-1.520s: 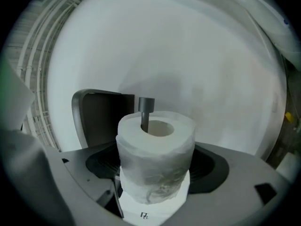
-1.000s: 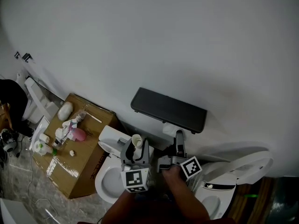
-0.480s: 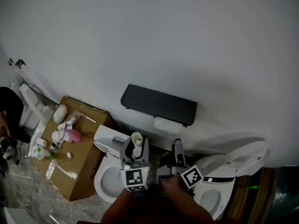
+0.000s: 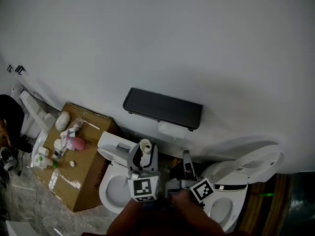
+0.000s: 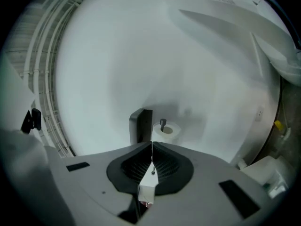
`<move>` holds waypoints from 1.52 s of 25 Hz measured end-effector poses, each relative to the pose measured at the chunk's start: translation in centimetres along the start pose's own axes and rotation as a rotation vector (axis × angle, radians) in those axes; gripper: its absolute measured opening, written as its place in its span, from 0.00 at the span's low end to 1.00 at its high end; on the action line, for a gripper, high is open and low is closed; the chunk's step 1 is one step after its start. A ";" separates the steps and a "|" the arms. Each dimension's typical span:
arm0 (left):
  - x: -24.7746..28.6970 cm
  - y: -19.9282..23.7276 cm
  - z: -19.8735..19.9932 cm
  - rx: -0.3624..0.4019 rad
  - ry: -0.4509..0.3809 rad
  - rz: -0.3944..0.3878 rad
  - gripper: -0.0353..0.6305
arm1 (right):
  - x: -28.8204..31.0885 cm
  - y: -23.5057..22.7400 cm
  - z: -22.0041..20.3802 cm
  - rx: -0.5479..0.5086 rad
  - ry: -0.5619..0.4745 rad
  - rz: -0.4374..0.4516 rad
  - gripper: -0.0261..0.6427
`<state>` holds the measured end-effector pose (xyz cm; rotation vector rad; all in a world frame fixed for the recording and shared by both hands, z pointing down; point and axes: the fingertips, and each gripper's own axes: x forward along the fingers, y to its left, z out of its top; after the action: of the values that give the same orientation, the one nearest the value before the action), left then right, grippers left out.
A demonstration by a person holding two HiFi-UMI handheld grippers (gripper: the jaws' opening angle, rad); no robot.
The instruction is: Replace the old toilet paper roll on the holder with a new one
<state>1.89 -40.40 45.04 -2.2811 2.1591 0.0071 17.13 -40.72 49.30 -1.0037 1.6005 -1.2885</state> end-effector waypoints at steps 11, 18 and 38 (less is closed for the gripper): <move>-0.5 -1.5 0.0 0.016 0.008 -0.033 0.34 | 0.4 2.5 0.3 -0.743 0.094 0.013 0.06; -0.9 -1.0 0.0 0.005 0.012 -0.025 0.34 | 0.6 3.7 -1.8 -1.251 0.134 -0.033 0.06; -1.4 -1.9 0.7 0.019 -0.022 -0.084 0.34 | 0.7 7.0 -2.2 -1.369 0.043 0.048 0.06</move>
<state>3.69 -38.88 44.30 -2.3487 2.0422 0.0115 14.25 -39.53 42.63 -1.6488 2.5145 0.0212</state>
